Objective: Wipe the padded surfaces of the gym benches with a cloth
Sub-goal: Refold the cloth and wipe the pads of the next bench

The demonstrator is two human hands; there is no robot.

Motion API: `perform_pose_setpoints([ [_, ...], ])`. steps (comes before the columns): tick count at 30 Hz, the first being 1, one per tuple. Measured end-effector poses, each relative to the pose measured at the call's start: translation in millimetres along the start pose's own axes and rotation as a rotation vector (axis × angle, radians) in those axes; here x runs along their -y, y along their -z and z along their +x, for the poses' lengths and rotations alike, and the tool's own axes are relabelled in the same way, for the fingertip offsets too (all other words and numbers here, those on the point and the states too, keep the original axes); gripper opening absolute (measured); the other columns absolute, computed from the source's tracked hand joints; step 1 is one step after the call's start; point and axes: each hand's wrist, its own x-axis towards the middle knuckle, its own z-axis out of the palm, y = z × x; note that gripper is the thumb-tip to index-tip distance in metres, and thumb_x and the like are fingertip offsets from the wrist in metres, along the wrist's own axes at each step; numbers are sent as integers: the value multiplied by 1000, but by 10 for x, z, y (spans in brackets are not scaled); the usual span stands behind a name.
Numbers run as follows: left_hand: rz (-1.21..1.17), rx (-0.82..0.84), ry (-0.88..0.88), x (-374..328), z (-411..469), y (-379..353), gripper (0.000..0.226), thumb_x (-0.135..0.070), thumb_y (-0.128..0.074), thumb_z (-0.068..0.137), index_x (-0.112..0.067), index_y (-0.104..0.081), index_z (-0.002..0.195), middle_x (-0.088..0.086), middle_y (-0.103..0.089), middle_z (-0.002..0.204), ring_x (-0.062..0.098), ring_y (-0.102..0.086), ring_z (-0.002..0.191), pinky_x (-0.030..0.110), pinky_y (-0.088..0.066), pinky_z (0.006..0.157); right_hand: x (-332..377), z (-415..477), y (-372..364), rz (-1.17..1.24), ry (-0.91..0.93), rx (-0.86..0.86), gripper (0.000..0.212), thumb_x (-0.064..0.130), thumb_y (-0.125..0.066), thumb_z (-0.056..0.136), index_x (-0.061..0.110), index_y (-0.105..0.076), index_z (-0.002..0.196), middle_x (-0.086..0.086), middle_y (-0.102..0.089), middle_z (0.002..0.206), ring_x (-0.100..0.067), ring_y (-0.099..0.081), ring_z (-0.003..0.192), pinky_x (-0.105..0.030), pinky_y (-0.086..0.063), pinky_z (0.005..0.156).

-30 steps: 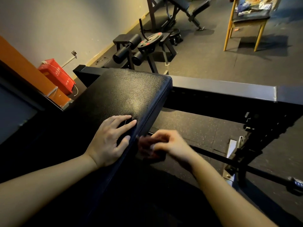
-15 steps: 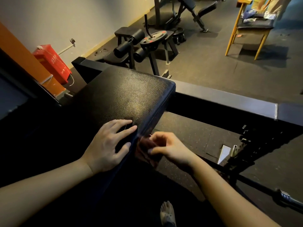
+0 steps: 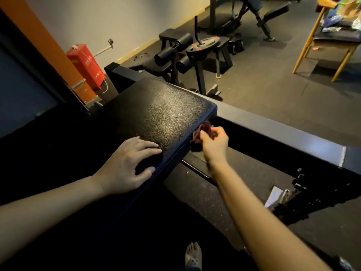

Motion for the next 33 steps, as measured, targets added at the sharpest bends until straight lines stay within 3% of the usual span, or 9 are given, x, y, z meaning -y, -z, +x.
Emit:
perform_pose_setpoints([
  [3, -21, -104, 109, -129, 149, 21, 44, -46, -56, 90, -19, -71, 122, -6, -68, 122, 9, -59, 118, 31, -30, 117, 2, -299, 123, -34, 47, 312, 19, 5, -74, 86, 19, -61, 86, -10, -70, 86, -16, -64, 79, -34, -54, 78],
  [6, -46, -174, 203, -276, 374, -12, 33, -39, -60, 89, -18, -73, 111, -6, -70, 110, 14, -63, 106, 25, -37, 101, 201, -372, 415, -121, 21, 589, 11, 0, -72, 87, 8, -69, 95, -8, -71, 85, -13, -65, 76, -28, -54, 70],
  [10, -99, -231, 278, -358, 715, -67, 29, -34, -62, 86, -19, -75, 109, -10, -69, 105, 10, -61, 100, 26, -41, 92, 607, -60, 816, -278, -81, 590, 33, -12, -60, 84, 4, -65, 112, -11, -71, 90, -13, -68, 66, -27, -55, 56],
  [14, -138, -248, 259, -304, 1019, -99, 28, -34, -62, 85, -20, -75, 107, -11, -68, 102, 8, -61, 97, 27, -42, 89, 974, 501, 1055, -576, -9, 549, 42, -8, -71, 82, 6, -54, 117, -6, -68, 94, -6, -69, 72, -16, -52, 53],
  [17, -130, -220, 215, -209, 1249, -136, 28, -32, -62, 85, -19, -74, 106, -8, -69, 101, 13, -63, 96, 31, -46, 89, 1084, 932, 982, -760, 60, 469, 33, -1, -78, 79, 7, -63, 107, -8, -70, 91, -17, -69, 88, -27, -57, 72],
  [21, -101, -184, 177, -127, 1460, -199, 30, -35, -60, 86, -21, -73, 109, -8, -68, 103, 13, -61, 97, 30, -42, 90, 1069, 1243, 760, -782, 94, 462, 17, -1, -73, 83, 10, -70, 96, -10, -73, 92, -15, -70, 86, -28, -59, 76],
  [25, -94, -191, 163, -31, 1575, -218, 32, -36, -59, 86, -19, -73, 109, -7, -68, 103, 15, -62, 98, 35, -45, 93, 1032, 1467, 531, -715, 153, 452, 34, -11, -69, 81, 2, -63, 112, -8, -68, 98, -9, -69, 81, -19, -58, 68],
  [28, -93, -208, 170, 47, 1637, -215, 32, -37, -58, 86, -19, -73, 109, -7, -67, 104, 16, -62, 98, 40, -48, 94, 983, 1650, 421, -703, 169, 402, 50, -1, -79, 73, 10, -57, 116, -11, -67, 110, -24, -65, 103, -41, -58, 91],
  [33, -85, -254, 240, 157, 1789, -215, 36, -39, -60, 88, -19, -73, 114, -5, -66, 110, 17, -61, 104, 42, -48, 95, 952, 1963, 233, -746, 266, 530, 36, -3, -78, 72, 17, -67, 100, -5, -71, 101, -22, -68, 100, -47, -57, 94],
])
